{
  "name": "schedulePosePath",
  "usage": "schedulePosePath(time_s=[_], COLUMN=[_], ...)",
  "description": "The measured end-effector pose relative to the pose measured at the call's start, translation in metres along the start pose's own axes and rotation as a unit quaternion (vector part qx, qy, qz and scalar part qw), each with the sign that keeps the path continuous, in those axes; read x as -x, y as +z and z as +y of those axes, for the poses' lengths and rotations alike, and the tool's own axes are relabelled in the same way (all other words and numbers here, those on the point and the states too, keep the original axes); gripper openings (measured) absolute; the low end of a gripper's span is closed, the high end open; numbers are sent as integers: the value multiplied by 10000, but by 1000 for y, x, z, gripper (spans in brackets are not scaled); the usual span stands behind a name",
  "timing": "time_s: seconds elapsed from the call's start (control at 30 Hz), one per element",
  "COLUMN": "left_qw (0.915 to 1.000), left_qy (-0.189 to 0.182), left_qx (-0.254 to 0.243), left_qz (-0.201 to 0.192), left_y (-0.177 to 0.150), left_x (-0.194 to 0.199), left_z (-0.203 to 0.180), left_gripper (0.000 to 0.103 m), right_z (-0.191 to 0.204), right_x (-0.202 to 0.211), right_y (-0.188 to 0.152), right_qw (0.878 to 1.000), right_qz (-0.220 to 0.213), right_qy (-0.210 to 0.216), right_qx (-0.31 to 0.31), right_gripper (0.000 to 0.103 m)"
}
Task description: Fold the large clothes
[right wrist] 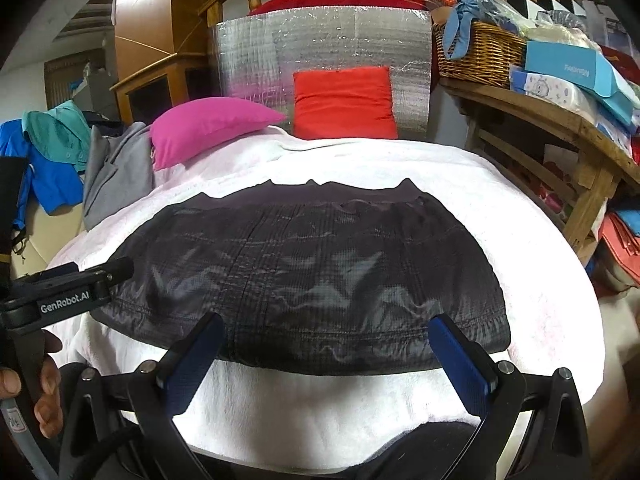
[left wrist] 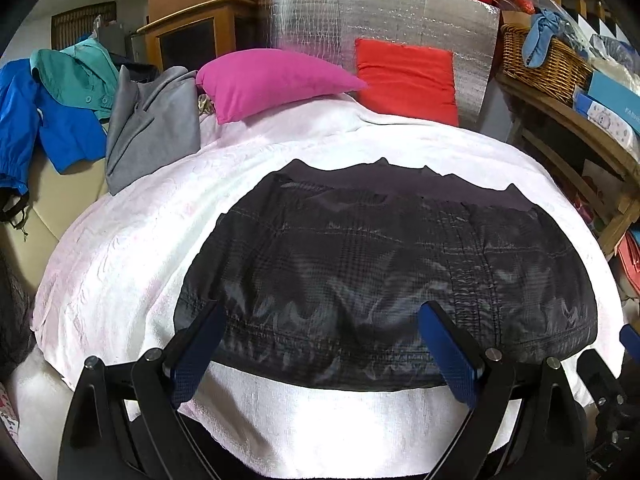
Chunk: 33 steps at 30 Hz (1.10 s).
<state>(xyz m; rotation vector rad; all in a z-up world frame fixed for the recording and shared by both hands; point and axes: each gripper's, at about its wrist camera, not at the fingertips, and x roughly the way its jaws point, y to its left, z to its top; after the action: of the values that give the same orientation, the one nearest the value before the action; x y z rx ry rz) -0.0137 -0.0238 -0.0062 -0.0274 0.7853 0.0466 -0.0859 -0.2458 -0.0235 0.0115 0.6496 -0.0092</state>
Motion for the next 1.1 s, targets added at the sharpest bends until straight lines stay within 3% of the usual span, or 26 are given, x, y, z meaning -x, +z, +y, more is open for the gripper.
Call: schedulePosePath(time_s=[1.1], left_qw=[10000], left_qy=[43], left_qx=[-23], left_qz=[-68], left_y=[-1], left_x=[4], left_z=[-1], left_gripper=[97], right_z=[2], right_x=[2], right_y=[8], right_qw=[9999], right_qz=[-73], right_qy=[-91], right_qx=[74], right_gripper=[103])
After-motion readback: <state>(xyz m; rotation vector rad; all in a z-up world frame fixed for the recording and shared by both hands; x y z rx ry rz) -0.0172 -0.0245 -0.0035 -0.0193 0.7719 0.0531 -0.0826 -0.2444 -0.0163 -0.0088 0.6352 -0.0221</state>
